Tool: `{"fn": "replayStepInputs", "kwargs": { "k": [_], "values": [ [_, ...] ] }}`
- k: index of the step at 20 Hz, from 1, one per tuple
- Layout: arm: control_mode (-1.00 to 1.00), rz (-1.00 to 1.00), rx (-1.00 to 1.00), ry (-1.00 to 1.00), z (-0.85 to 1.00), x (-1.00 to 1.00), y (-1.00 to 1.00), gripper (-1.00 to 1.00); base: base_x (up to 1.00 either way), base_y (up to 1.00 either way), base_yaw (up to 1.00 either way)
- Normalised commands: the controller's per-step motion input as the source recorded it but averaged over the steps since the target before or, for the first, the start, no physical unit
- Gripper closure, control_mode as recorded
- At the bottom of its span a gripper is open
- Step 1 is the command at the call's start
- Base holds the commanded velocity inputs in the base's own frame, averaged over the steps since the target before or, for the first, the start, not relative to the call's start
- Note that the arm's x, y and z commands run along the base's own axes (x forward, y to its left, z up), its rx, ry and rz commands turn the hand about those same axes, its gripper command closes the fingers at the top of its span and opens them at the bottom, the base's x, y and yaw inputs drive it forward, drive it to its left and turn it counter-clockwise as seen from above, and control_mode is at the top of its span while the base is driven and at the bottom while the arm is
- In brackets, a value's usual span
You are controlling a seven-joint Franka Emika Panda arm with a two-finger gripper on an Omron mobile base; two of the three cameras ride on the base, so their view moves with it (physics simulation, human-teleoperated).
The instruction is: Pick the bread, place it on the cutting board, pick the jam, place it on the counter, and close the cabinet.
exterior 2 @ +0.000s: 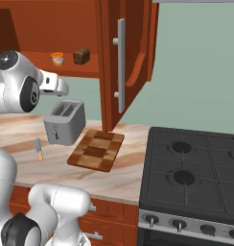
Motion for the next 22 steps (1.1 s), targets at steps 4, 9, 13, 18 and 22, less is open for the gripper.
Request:
{"fn": "replayStepInputs", "kwargs": {
  "k": [4,9,13,18,22],
  "values": [
    [-1.0,0.0,0.0,-0.08,0.18,0.0,0.16,-1.0,0.0,0.0,0.0],
    [-1.0,0.0,0.0,-0.06,0.19,0.0,0.18,-1.0,0.0,0.0,0.0],
    [-1.0,0.0,0.0,-0.05,0.24,0.0,0.18,-1.0,0.0,0.0,0.0],
    [-1.0,0.0,0.0,-0.04,0.25,0.0,0.17,-1.0,0.0,0.0,0.0],
    [-1.0,0.0,0.0,-0.03,0.16,0.0,0.21,-1.0,0.0,0.0,0.0]
  ]
}}
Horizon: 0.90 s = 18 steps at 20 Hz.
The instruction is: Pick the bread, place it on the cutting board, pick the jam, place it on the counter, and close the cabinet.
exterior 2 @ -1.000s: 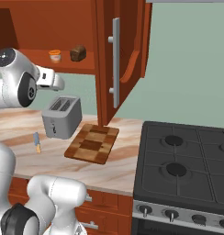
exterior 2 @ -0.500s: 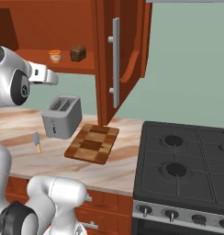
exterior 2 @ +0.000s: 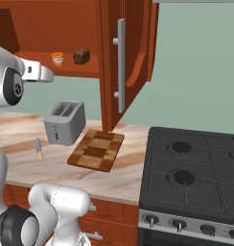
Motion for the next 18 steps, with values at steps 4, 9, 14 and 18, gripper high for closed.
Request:
{"fn": "replayStepInputs", "kwargs": {
  "k": [4,9,14,18],
  "values": [
    [-1.0,0.0,0.0,-0.01,0.03,0.05,0.21,-1.0,0.0,0.0,0.0],
    [-1.0,0.0,0.0,-0.01,0.0,0.09,0.17,-1.0,0.0,0.0,0.0],
    [-1.0,0.0,0.0,-0.03,0.0,0.16,0.1,-1.0,0.0,0.0,0.0],
    [-1.0,0.0,0.0,-0.04,0.0,0.23,0.04,-1.0,0.0,0.0,0.0]
  ]
}}
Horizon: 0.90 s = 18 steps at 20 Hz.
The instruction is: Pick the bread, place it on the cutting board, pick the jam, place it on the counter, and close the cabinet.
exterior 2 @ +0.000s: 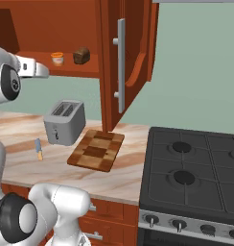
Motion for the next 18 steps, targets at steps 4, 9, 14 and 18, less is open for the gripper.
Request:
{"fn": "replayStepInputs", "kwargs": {
  "k": [4,9,14,18],
  "values": [
    [-1.0,0.0,0.0,-0.04,0.01,0.27,0.05,-1.0,0.0,0.0,0.0],
    [-1.0,0.0,0.0,-0.02,0.08,0.32,0.07,-1.0,0.0,0.0,0.0],
    [-1.0,0.0,0.0,0.0,0.14,0.32,0.08,-1.0,0.0,0.0,0.0],
    [-1.0,0.0,0.0,0.0,0.17,0.27,0.0,-1.0,0.0,0.0,0.0]
  ]
}}
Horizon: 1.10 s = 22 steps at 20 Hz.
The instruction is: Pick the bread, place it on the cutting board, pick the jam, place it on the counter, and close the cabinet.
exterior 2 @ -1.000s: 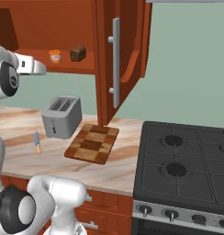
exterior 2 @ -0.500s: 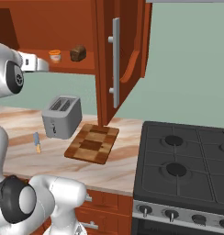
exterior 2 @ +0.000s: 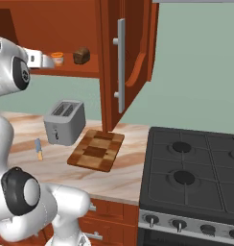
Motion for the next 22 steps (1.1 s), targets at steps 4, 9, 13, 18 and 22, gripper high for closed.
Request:
{"fn": "replayStepInputs", "kwargs": {
  "k": [4,9,13,18,22],
  "values": [
    [-1.0,0.0,0.0,0.0,0.09,0.21,0.0,-1.0,0.0,0.0,0.0],
    [-1.0,0.0,0.0,0.0,0.0,0.11,0.0,-1.0,0.0,0.0,0.0],
    [-1.0,0.01,0.0,0.0,0.0,0.06,0.0,-1.0,0.0,0.0,0.0],
    [-1.0,0.0,0.0,0.0,0.0,0.08,0.0,-1.0,0.0,0.0,0.0],
    [-1.0,0.0,0.0,0.0,0.0,0.13,0.0,-1.0,0.0,0.0,0.0]
  ]
}}
